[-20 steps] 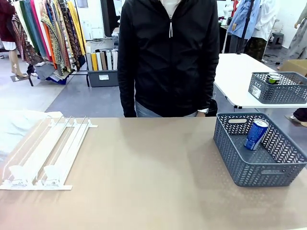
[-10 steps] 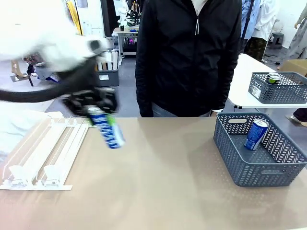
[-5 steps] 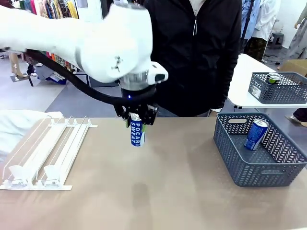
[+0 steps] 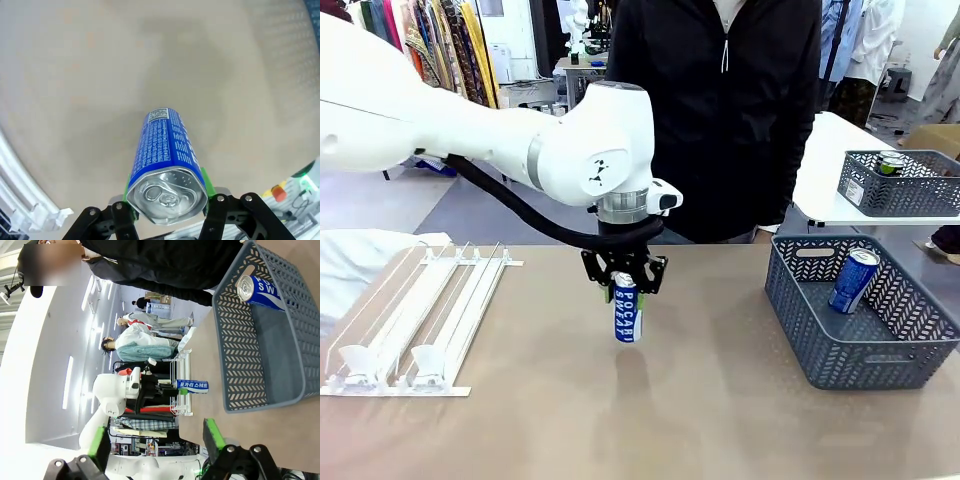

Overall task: Retrieve and store the cans from the dispenser.
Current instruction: Pick up one can from the Automatic Can Dispenser and place it in the middle of the table.

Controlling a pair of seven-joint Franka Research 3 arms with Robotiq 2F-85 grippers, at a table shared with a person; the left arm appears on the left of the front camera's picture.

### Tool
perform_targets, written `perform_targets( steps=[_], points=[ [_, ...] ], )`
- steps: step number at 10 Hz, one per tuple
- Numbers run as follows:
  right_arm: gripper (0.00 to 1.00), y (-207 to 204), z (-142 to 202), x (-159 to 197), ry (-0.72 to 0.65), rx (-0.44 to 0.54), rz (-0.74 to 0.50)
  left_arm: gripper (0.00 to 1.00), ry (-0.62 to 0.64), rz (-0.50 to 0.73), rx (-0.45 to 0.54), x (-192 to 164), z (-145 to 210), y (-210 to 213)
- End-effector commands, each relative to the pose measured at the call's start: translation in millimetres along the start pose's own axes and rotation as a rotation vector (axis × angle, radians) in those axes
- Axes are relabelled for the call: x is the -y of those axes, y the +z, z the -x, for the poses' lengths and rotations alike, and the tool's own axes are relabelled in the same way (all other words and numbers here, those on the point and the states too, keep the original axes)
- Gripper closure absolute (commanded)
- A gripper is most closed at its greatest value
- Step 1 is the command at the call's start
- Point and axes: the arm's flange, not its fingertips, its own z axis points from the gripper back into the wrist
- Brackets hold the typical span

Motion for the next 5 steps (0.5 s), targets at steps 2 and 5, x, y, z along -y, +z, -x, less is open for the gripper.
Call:
perform_targets(
  steps=[2, 5],
  points=[
    [0.00, 2.4, 1.5, 0.1, 0.026, -0.014, 0.008, 1.00, -0.033, 0.001, 0.026, 2.8, -4.9, -4.9],
    [0.00, 2.4, 1.5, 0.1, 0.026, -0.014, 0.008, 1.00, -0.034, 0.015, -0.008, 6.4, -2.6, -9.2]
  ],
)
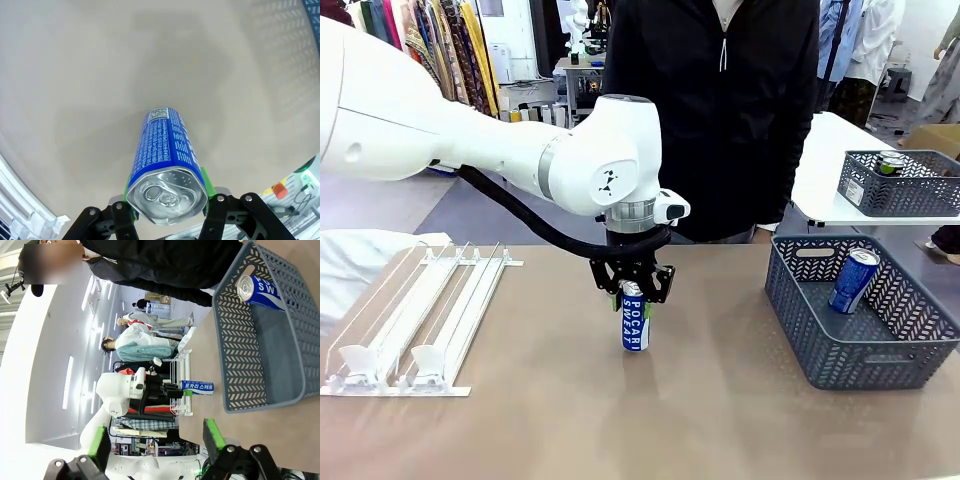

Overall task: Retrieve and store the cans from the dispenser.
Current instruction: Pick up one can from the Automatic Can Dispenser and place it in the middle of the table.

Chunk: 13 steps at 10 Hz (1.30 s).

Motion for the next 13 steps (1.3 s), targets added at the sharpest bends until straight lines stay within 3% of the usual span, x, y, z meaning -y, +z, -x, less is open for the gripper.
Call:
perform_targets(
  steps=[1, 7, 8, 9, 13],
  points=[
    [0.00, 2, 2, 0, 0.026, -0.014, 0.008, 1.00, 0.006, 0.005, 0.006, -2, 0, 4],
    [0.00, 2, 2, 0, 0.026, -0.014, 0.008, 1.00, 0.004, 0.038, 0.075, 3, -7, -22],
    [0.00, 2, 2, 0, 0.026, -0.014, 0.008, 0.57, 0.017, 0.038, 0.069, 3, -7, -22],
    [0.00, 2, 2, 0, 0.026, -0.014, 0.008, 0.00, 0.013, 0.034, 0.072, 3, -8, -22],
    [0.00, 2, 2, 0, 0.026, -0.014, 0.008, 0.00, 0.023, 0.017, 0.076, -8, 8, 8]
  ],
)
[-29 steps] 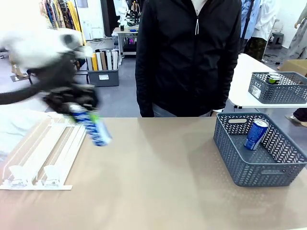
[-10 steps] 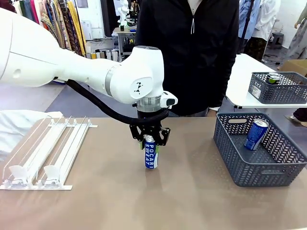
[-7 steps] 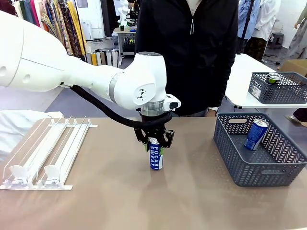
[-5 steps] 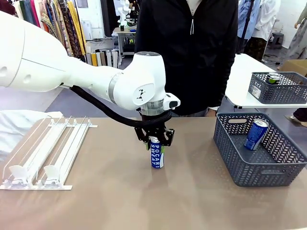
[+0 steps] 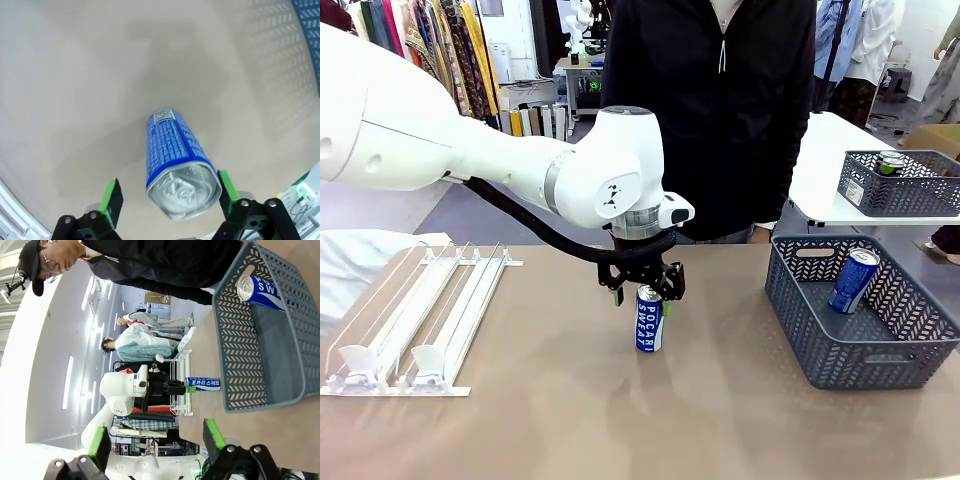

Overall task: Retrieve and store the cans from the dispenser.
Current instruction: Pick up one can from the Automatic Can Dispenser and place it in the middle of the table.

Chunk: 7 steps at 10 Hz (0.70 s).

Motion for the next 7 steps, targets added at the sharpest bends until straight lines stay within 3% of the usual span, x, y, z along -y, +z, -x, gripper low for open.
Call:
perform_targets(
  steps=[1, 4, 5, 7],
  points=[
    [0.00, 2, 2, 0, 0.026, -0.014, 0.008, 0.00, 0.029, 0.011, 0.020, -20, 27, 44],
    [0.00, 2, 2, 0, 0.026, -0.014, 0.008, 0.00, 0.039, 0.206, 0.075, -67, 80, 137],
    [0.00, 2, 2, 0, 0.026, -0.014, 0.008, 0.00, 0.037, 0.308, 0.087, -96, 102, 160],
    [0.00, 2, 2, 0, 0.026, -0.014, 0.008, 0.00, 0.195, 0.571, 0.132, -188, 144, 186]
  ],
)
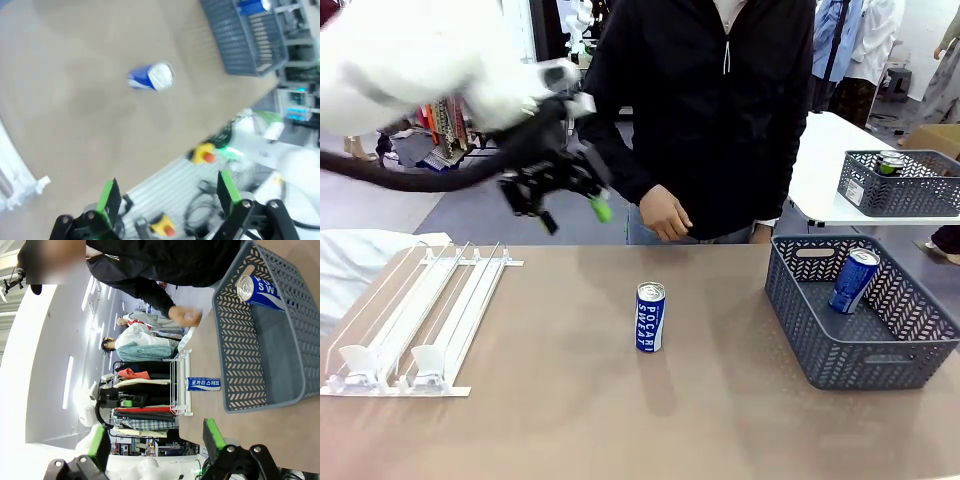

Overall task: Retrieve and store the cans from the dispenser.
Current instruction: Pick up one can from the Automatic Can Dispenser and place it in the middle of the table.

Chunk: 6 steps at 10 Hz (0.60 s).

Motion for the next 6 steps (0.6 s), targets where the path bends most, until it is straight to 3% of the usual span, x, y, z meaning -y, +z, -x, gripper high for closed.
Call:
perform_targets(
  steps=[1, 3, 5, 6],
  points=[
    [0.00, 2, 2, 0, 0.026, -0.014, 0.008, 0.00, 0.163, 0.339, 0.047, -105, 42, 47],
    [0.00, 2, 2, 0, 0.026, -0.014, 0.008, 0.00, 0.289, 0.609, 0.224, -180, 92, 84],
    [0.00, 2, 2, 0, 0.026, -0.014, 0.008, 0.00, 0.368, 0.764, 0.393, -233, 142, 91],
    [0.00, 2, 2, 0, 0.026, -0.014, 0.008, 0.00, 0.392, 0.804, 0.430, -248, 158, 86]
  ],
)
